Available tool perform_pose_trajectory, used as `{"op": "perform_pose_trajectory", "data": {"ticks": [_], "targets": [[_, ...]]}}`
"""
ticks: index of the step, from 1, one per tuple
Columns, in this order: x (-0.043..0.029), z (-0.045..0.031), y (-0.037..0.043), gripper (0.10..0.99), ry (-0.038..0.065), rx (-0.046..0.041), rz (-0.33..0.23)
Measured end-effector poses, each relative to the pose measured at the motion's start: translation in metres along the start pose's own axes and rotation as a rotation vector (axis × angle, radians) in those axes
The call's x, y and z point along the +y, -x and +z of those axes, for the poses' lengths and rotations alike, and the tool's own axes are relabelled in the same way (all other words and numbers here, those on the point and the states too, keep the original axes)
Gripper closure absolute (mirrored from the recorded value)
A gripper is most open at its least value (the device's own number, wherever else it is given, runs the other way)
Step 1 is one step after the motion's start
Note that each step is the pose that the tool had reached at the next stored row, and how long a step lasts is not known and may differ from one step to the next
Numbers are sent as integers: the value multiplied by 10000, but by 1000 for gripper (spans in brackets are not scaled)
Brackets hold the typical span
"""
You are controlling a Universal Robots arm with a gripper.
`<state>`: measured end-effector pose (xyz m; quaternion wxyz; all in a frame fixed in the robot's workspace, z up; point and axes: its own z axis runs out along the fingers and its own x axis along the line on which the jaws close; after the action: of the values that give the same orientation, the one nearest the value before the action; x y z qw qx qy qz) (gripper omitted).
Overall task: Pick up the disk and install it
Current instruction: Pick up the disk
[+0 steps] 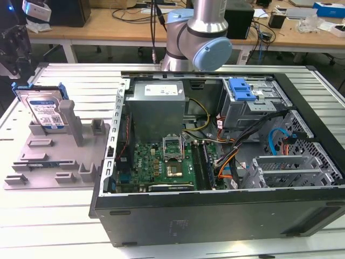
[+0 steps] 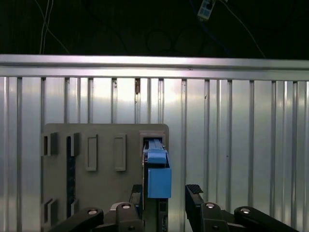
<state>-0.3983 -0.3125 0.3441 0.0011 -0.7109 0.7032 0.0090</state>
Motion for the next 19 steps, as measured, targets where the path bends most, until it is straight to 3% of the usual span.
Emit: {"op": "perform_pose_trajectory", "data": {"ticks": [13, 19], "targets": [[30, 104, -4, 604, -1, 0, 5], [31, 142, -44, 604, 0, 0, 6]]}}
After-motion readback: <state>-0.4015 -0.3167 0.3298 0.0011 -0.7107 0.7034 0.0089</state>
